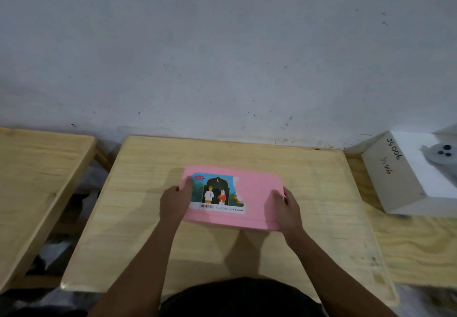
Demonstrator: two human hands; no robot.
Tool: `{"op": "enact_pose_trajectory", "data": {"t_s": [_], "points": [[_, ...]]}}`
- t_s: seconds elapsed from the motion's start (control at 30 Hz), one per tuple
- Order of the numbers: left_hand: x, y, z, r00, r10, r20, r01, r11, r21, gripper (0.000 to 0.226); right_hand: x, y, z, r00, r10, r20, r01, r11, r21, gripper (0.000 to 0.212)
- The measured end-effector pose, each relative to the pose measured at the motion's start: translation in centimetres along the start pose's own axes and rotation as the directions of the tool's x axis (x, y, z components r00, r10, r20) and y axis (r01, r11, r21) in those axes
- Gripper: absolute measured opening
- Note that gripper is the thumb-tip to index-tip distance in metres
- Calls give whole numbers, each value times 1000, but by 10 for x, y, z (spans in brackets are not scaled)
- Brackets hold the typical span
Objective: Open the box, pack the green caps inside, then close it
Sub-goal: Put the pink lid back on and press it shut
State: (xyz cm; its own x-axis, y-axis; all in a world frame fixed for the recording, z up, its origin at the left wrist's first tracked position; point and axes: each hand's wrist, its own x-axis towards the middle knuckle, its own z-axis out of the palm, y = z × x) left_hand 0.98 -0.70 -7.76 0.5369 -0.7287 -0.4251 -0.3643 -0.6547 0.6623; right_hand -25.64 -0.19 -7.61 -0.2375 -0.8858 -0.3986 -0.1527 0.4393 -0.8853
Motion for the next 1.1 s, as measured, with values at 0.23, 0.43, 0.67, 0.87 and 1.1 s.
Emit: {"op": "enact_pose_trajectory", "data": {"t_s": [0.23, 0.43, 0.67, 0.87, 1.1], "points": [[9, -1, 0, 997, 78, 17, -79, 997, 14, 57, 17, 6, -3, 993, 103, 64, -113, 975, 190, 22], [33, 43, 7, 995, 104, 0, -104, 994, -36, 51, 63, -31, -10, 992, 91, 82, -110, 958, 265, 31], [79, 94, 27, 997, 79, 1, -79, 997, -17, 51, 132, -75, -7, 987, 135, 85, -151, 960, 235, 34], [101, 100, 40, 998, 43, 43, -45, 998, 42, 57, 155, -72, -3, 977, 195, 84, -209, 949, 236, 35], [106, 100, 40, 994, 71, 79, -76, 995, 70, 59, 157, -57, 2, 989, 151, 4, -149, 973, 175, 29]]}}
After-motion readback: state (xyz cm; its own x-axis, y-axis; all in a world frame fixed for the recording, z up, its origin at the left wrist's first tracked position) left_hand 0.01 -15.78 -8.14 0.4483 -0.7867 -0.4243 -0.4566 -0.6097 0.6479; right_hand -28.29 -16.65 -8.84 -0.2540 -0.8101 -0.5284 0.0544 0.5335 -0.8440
